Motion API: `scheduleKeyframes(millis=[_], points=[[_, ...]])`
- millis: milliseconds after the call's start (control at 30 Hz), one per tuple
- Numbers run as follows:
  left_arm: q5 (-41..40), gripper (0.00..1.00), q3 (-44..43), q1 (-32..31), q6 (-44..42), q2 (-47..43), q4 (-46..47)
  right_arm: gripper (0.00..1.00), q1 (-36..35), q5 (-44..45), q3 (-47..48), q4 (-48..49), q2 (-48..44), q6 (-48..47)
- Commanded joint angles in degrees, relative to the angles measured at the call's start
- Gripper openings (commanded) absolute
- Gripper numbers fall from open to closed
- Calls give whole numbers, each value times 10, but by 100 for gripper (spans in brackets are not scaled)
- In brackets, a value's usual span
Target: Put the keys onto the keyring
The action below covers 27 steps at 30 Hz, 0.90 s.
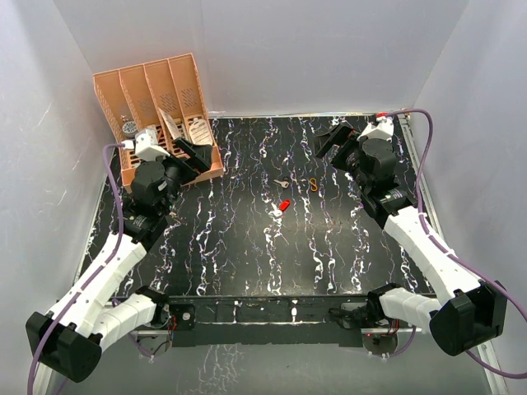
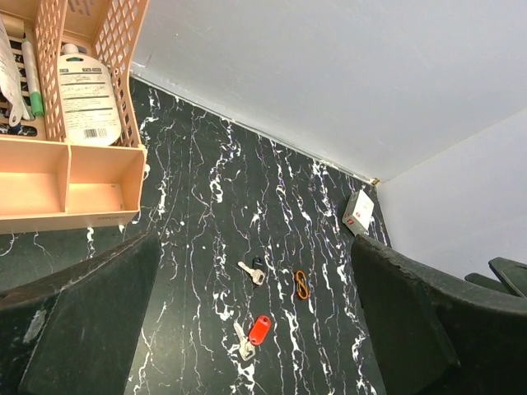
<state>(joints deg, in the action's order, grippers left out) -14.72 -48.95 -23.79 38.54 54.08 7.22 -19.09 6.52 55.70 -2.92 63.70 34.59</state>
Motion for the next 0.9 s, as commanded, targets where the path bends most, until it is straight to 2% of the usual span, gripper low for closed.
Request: scheduleKeyframes(millis=[0, 100, 300, 633, 867], points=[[14, 99, -5, 2, -14, -4, 6, 98, 1, 6, 16, 18, -10, -13], [28, 99, -13, 2, -25, 6, -3, 97, 1, -13, 43, -15, 25, -33], [53, 99, -15, 1, -35, 28, 1, 98, 1, -10, 141, -162, 151, -74], [77, 97, -18, 2, -52, 70, 21, 98, 1, 83, 230, -212, 308, -154], [72, 94, -11, 2, -52, 74, 35, 93, 2, 90, 264, -241, 406, -193]])
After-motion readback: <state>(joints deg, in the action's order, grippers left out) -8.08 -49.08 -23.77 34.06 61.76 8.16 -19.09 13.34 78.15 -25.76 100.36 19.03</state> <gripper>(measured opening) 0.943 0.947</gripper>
